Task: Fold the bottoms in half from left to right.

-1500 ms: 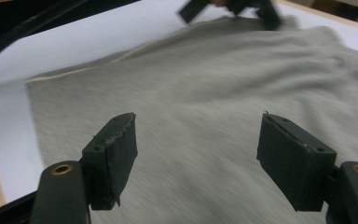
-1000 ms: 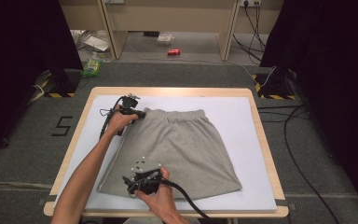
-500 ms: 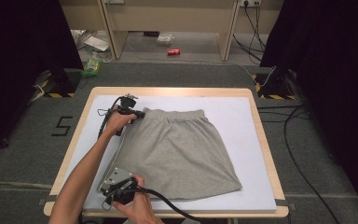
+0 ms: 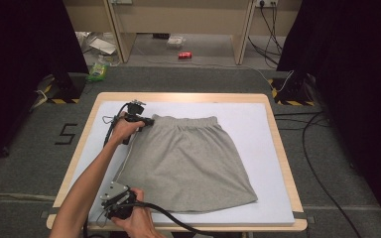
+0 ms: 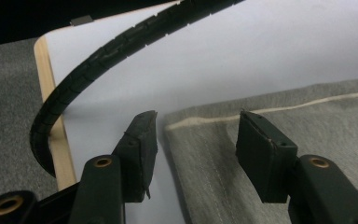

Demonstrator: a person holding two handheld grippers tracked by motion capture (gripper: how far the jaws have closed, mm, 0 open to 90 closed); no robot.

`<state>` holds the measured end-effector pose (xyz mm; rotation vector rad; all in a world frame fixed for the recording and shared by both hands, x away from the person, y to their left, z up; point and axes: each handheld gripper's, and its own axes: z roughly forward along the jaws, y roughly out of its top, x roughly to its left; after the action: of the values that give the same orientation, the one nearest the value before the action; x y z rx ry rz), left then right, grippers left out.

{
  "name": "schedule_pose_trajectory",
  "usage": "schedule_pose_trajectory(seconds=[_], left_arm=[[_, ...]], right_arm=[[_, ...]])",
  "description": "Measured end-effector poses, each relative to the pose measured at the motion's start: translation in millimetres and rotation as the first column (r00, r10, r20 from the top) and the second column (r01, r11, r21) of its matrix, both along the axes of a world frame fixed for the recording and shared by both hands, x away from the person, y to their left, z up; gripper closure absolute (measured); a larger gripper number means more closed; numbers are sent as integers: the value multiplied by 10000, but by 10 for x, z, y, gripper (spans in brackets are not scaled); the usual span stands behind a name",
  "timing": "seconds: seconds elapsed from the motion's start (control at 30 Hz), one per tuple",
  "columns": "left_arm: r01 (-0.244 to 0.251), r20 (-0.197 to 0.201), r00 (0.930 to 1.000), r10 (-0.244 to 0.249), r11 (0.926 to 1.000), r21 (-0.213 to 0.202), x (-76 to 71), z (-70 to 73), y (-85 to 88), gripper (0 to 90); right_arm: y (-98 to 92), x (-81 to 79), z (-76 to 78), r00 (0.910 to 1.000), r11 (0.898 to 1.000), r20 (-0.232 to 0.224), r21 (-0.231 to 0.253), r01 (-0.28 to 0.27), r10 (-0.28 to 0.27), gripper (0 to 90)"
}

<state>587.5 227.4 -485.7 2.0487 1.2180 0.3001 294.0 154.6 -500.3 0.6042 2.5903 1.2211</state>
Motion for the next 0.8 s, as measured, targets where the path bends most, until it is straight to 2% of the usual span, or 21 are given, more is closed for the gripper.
schedule_pose_trajectory(seconds=[0.13, 0.23, 0.27, 0.3, 0.47, 0.6, 0.8], left_arm=[[-5, -2, 10000, 5, 10000, -18, -1, -1, 3, 792], [1, -7, 10000, -1, 10000, -3, -1, 0, 2, 792], [-11, -7, 10000, 11, 10000, -17, -1, -1, 2, 792], [-2, -4, 10000, 2, 10000, -25, 0, -2, 3, 792], [16, 6, 10000, -16, 10000, 11, 0, 0, 0, 792], [8, 10, 10000, -8, 10000, 0, -1, 0, -1, 794], [-138, -173, 9998, 136, 9999, -94, 0, 23, -11, 808]], right_arm=[[28, -1, -11, 9999, 9994, -28, -317, -126, 126, 536], [24, 11, -9, 9996, 9992, -109, -306, -246, 242, 593], [20, 21, -9, 9994, 9993, -191, -246, -279, 274, 665], [20, 21, -9, 9994, 9993, -191, -246, -279, 274, 665], [-1, 61, -5, 9991, 9995, -307, -138, -300, 296, 819], [-44, 108, -2, 9974, 9991, -626, 226, -345, 359, 851], [-96, 117, 13, 9973, 9982, -572, 423, -432, 455, 855]])
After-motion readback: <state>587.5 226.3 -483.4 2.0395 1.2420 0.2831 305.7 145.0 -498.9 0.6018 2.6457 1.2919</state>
